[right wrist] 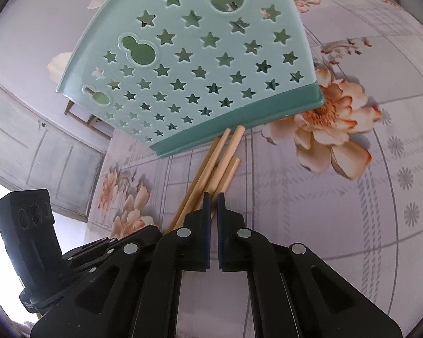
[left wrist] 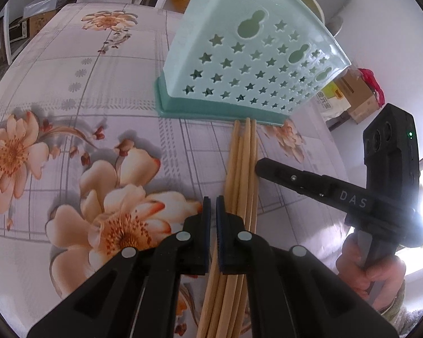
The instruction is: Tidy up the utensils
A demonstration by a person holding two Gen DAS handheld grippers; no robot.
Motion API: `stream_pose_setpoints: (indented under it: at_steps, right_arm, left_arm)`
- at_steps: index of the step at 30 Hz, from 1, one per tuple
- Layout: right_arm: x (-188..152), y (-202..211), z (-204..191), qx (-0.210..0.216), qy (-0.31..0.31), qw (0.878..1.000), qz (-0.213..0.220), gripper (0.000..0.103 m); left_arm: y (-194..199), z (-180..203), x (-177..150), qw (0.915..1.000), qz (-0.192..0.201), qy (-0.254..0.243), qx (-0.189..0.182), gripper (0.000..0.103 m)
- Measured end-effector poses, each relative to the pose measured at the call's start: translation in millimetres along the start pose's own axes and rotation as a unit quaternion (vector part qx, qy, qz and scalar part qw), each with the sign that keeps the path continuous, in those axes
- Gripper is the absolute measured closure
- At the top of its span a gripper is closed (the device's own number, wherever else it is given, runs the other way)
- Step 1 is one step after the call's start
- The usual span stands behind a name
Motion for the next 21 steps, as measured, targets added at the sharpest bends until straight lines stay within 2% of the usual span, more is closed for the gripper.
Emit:
stream_pose_setpoints:
  at_steps: [12,14,19,21]
  right_arm:
    - [17,-13,-15,-0.041,0.041,0.998,0.012,0.102]
    - [19,-15,-17,-0.047,0.049,0.998,0.013,0.102]
    - [27,-17,-17,-0.053,0.059,0.997,0.011,0.103]
    - [30,-16,-14,-0.052,0.06,0.997,0.007,0.103]
  left_arm:
    - [-11,1,15,0.9997,0.023,0.009,-0.003,0.101]
    - [-12,-1,16,0.9995,0.024,0.018,-0.013,0.101]
    - [-21,0,14,0.9966,0.008,0.048,-0.066,0.101]
    - [-25,8,14,0.9972,0.007,0.037,-0.065,0.101]
Point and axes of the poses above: each gripper's, at about its wrist camera, not at the fingertips, and y roughly against the way its jaws point, z to its right, x to its top, the point moved 3 cm from there along -y, roughly the way its jaws point, and after that the axes turned 1 degree about -z, right-handed, at the moved point
